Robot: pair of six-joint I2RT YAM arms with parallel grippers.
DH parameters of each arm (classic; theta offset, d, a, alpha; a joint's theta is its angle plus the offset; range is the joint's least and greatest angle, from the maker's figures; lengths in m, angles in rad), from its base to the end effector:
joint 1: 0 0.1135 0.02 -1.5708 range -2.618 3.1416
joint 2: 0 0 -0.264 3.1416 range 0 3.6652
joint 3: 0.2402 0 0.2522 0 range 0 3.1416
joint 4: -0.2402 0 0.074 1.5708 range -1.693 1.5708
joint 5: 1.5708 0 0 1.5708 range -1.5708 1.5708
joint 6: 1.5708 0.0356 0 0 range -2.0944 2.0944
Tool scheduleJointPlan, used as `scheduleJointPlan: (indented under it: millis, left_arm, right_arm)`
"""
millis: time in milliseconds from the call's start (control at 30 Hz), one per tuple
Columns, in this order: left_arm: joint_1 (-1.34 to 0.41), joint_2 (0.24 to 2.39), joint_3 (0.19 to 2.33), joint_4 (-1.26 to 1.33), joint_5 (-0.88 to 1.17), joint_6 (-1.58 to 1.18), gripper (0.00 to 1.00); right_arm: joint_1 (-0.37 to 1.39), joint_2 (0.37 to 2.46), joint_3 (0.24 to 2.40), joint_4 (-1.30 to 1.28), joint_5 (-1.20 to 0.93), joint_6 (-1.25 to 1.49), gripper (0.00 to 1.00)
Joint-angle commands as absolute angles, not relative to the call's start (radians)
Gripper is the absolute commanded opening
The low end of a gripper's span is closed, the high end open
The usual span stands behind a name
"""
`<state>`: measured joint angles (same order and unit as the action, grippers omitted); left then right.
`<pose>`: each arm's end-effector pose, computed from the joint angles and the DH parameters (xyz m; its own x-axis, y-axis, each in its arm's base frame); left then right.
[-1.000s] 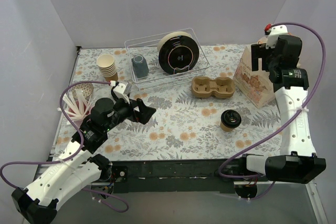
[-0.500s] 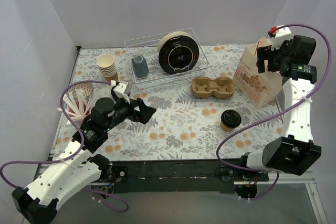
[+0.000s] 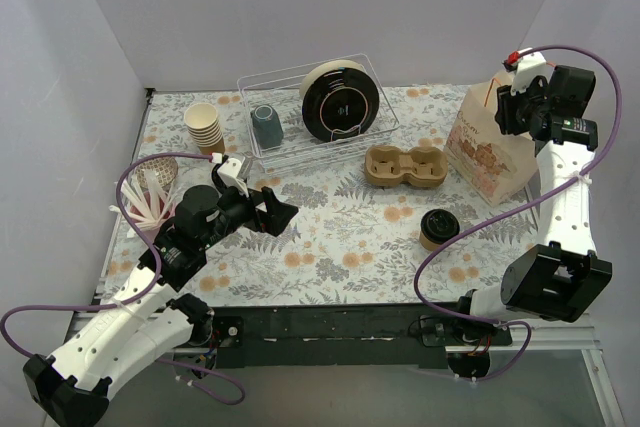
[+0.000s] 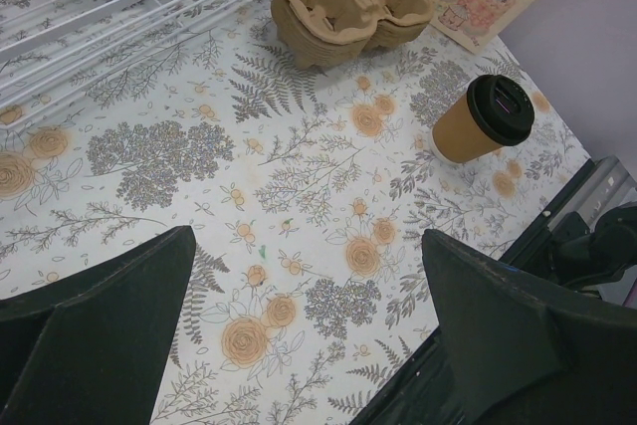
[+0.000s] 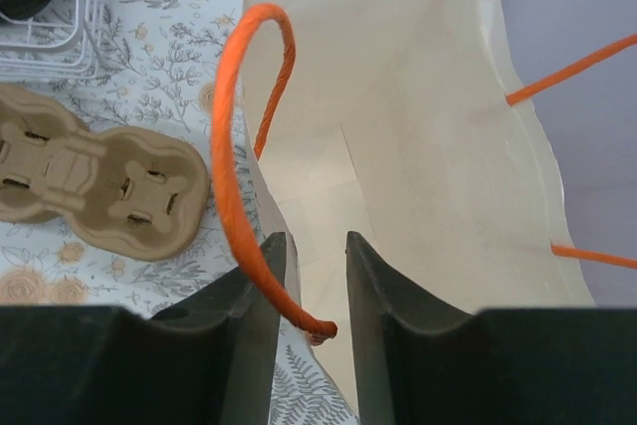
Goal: Pack the takeout coffee
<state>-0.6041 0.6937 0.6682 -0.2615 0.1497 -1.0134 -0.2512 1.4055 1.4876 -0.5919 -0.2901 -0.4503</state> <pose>0.1354 -0.0999 0.3051 -0.6998 -0.5366 -0.4715 0.1617 0.5240 -0.8363 0.3029 -0.0672 0.4010 -0.4240 -0.3218 -0.8466 -0.2090 0.9443 -0.2542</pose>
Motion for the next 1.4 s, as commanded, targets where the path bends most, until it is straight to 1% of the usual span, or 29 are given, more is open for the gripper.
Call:
scheduleJointPlan:
  millis: [0, 267, 400, 467, 767, 1033, 1133, 1167, 1233, 1267, 1300, 1333, 1367]
  left_arm:
    - [-0.601, 0.684, 0.669, -0.253, 0.147, -1.003, 0.98]
    - [-0.601, 0.69, 0.669, -0.253, 0.15, -1.002, 0.98]
    - [-0.601, 0.696, 0.669, -0.253, 0.149, -1.002, 0.98]
    - [-0.601, 0.698, 0.669, -0.253, 0.15, -1.002, 0.98]
    - [-0.603, 0.692, 0.667, -0.255, 0.149, -1.002, 0.98]
    - [-0.601, 0.698, 0.669, -0.253, 0.149, -1.0, 0.98]
    - [-0.601, 0.698, 0.669, -0.253, 0.147, -1.0, 0.98]
    - [-0.603, 0.696, 0.669, -0.253, 0.146, -1.0, 0.98]
    - [-0.601, 0.698, 0.669, -0.253, 0.144, -1.0, 0.98]
    - [-0.601, 0.699, 0.669, -0.253, 0.144, -0.999, 0.98]
    - [-0.603, 0.699, 0.669, -0.253, 0.144, -0.999, 0.98]
    - [-0.601, 0.699, 0.669, -0.253, 0.144, -0.997, 0.98]
    - [-0.601, 0.698, 0.669, -0.253, 0.144, -0.997, 0.98]
  right_arm:
    - [-0.255, 1.394, 1.474, -0.514, -0.256, -0.463, 0.36]
    - [-0.255, 1.416, 1.479, -0.529, -0.287, -0.485, 0.38]
    - [-0.255, 1.414, 1.482, -0.514, -0.293, -0.477, 0.36]
    - [-0.255, 1.417, 1.485, -0.518, -0.301, -0.469, 0.39]
    - [-0.255, 1.428, 1.47, -0.529, -0.325, -0.466, 0.41]
    - [-0.255, 1.447, 1.477, -0.535, -0.328, -0.466, 0.39]
    - [-0.255, 1.45, 1.48, -0.534, -0.327, -0.471, 0.34]
    - [-0.255, 1.448, 1.485, -0.529, -0.322, -0.471, 0.27]
    - [-0.255, 1.447, 1.509, -0.526, -0.324, -0.471, 0.18]
    - [-0.255, 1.444, 1.52, -0.525, -0.321, -0.475, 0.09]
    - [-0.255, 1.443, 1.529, -0.523, -0.319, -0.477, 0.04]
    - [-0.255, 1.439, 1.548, -0.52, -0.316, -0.48, 0.01]
    - [-0.255, 1.424, 1.552, -0.517, -0.305, -0.491, 0.01]
